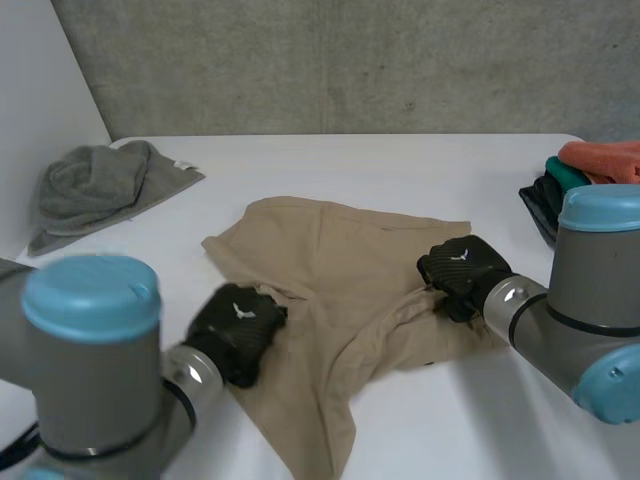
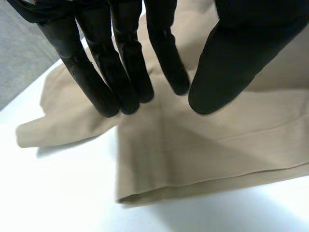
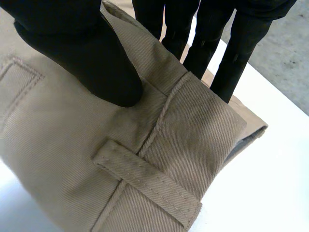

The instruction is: Fold the laundry.

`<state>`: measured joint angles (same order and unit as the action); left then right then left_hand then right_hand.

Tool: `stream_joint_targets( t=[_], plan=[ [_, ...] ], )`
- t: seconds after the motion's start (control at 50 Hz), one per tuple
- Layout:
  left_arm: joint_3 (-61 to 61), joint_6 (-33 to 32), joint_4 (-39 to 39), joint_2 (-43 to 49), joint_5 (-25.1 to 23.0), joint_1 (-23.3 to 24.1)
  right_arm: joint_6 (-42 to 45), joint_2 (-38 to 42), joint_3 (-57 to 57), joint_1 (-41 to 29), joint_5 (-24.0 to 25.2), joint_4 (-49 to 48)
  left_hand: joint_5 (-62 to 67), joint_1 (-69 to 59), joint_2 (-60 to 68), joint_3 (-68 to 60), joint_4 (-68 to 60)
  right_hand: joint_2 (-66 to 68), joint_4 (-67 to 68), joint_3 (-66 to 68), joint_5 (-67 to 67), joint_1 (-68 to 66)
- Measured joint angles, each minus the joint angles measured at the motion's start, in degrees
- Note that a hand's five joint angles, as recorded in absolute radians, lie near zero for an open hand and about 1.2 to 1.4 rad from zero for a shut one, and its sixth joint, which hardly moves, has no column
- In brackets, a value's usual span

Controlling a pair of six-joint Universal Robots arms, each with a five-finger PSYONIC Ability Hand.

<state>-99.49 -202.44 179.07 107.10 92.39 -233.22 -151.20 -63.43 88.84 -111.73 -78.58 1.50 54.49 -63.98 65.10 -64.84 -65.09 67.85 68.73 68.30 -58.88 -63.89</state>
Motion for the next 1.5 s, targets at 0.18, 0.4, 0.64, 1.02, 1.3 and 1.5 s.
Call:
stream_joint_targets(
  t=[0.18, 0.4, 0.64, 1.02, 1.3, 1.5],
  plan=[
    [1.5, -2.1, -1.6, -2.5, -13.6, -2.8, 4.6, -3.4, 3.3, 0.4, 1.6, 0.1, -49.4, 48.1, -49.1, 49.2, 49.5, 0.0, 0.0, 0.0, 0.0, 0.0],
    [6.4, 4.7, 1.4, -1.0, -16.4, 3.3, 4.5, -3.4, 3.1, 1.6, 1.4, -0.4, -49.9, 48.9, -50.2, 49.9, 50.4, 0.0, 0.0, 0.0, 0.0, 0.0],
    [13.2, 9.1, -5.9, 7.7, -12.2, 9.6, 2.9, -4.2, 3.9, 2.0, 0.9, -1.7, -47.3, 47.1, -48.1, 47.9, 47.9, 0.0, 0.0, 0.0, 0.0, 0.0],
    [26.0, 17.1, -9.7, 17.1, 6.0, 10.9, 2.0, -4.6, 4.3, 1.0, 0.9, -3.1, 3.6, -1.6, 3.3, -3.0, -3.3, 0.0, 0.0, 0.0, 0.0, 0.0],
    [48.3, -2.1, -6.3, 22.2, -5.5, -1.3, -2.5, 0.2, -5.9, -0.8, -0.2, -12.6, 3.6, -1.9, 3.4, -3.1, -3.3, 0.0, 0.0, 0.0, -0.1, 0.0],
    [74.3, -9.3, -9.2, 35.9, -8.8, -4.9, -7.7, 11.9, -19.4, -1.0, -7.9, -20.2, 3.8, -2.1, 3.4, -3.1, -3.4, 0.0, 0.0, 0.0, -0.2, 0.0]
  ],
)
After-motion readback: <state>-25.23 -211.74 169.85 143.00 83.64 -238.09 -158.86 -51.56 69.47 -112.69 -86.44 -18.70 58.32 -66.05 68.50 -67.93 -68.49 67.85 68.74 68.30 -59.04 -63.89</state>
